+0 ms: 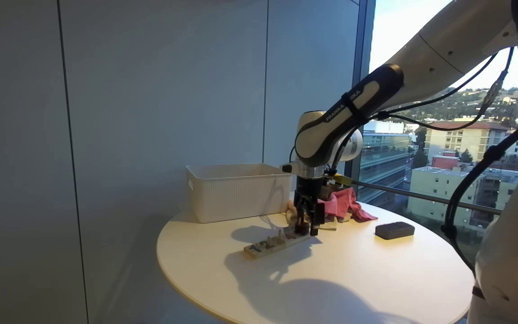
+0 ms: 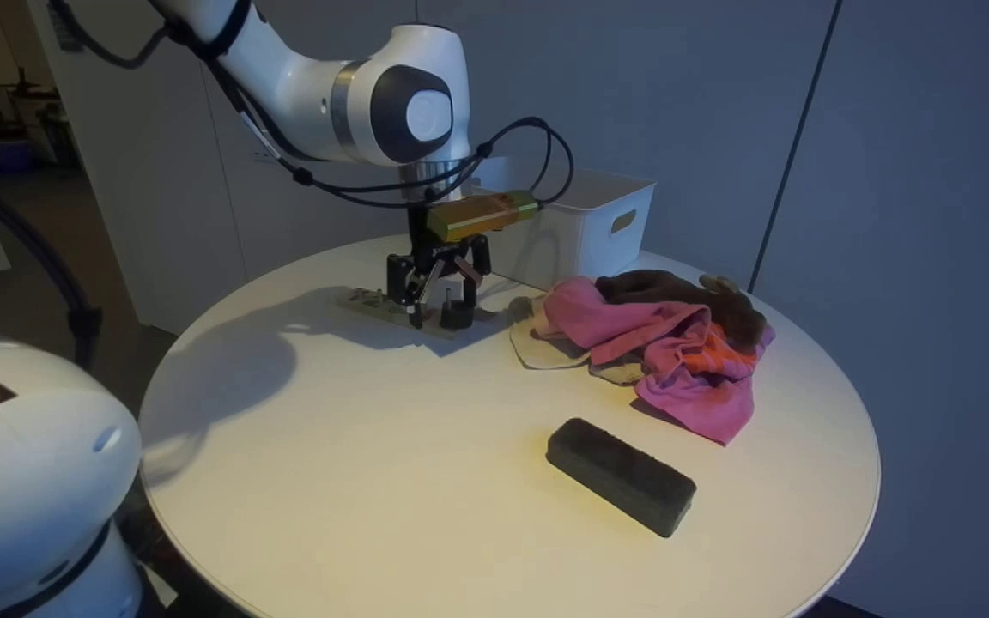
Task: Move the masking tape to the left.
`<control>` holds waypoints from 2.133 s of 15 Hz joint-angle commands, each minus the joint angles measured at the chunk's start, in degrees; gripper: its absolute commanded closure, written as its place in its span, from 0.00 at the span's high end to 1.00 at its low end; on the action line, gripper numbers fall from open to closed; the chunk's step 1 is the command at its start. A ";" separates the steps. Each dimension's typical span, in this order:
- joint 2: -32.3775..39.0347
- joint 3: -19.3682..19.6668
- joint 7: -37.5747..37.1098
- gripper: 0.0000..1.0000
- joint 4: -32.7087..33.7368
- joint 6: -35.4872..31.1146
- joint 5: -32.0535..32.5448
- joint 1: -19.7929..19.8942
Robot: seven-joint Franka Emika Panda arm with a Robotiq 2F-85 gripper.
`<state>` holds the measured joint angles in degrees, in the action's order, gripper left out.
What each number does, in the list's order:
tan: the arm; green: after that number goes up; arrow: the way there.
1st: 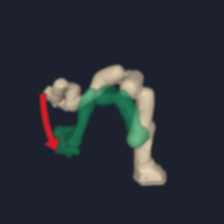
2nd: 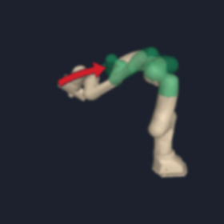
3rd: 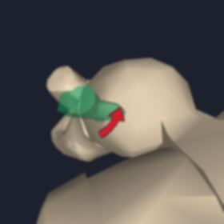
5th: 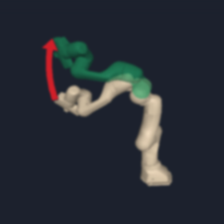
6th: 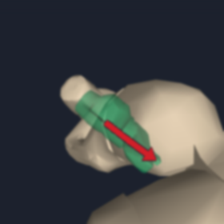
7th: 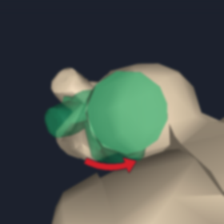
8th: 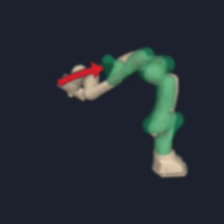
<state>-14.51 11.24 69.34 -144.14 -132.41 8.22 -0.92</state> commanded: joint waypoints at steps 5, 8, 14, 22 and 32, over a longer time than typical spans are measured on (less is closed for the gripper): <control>-1.23 -0.93 5.58 1.00 -0.15 -2.41 -0.46 0.82; 0.52 -1.37 5.02 1.00 0.14 -4.01 0.48 1.15; 2.77 -1.46 4.65 1.00 0.79 -7.23 1.12 1.72; 3.16 -1.25 5.00 0.47 0.49 -9.87 0.67 2.61; 1.20 -1.73 3.79 0.27 1.69 -7.25 2.23 3.36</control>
<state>-11.92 10.58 73.42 -143.61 -140.93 8.72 1.22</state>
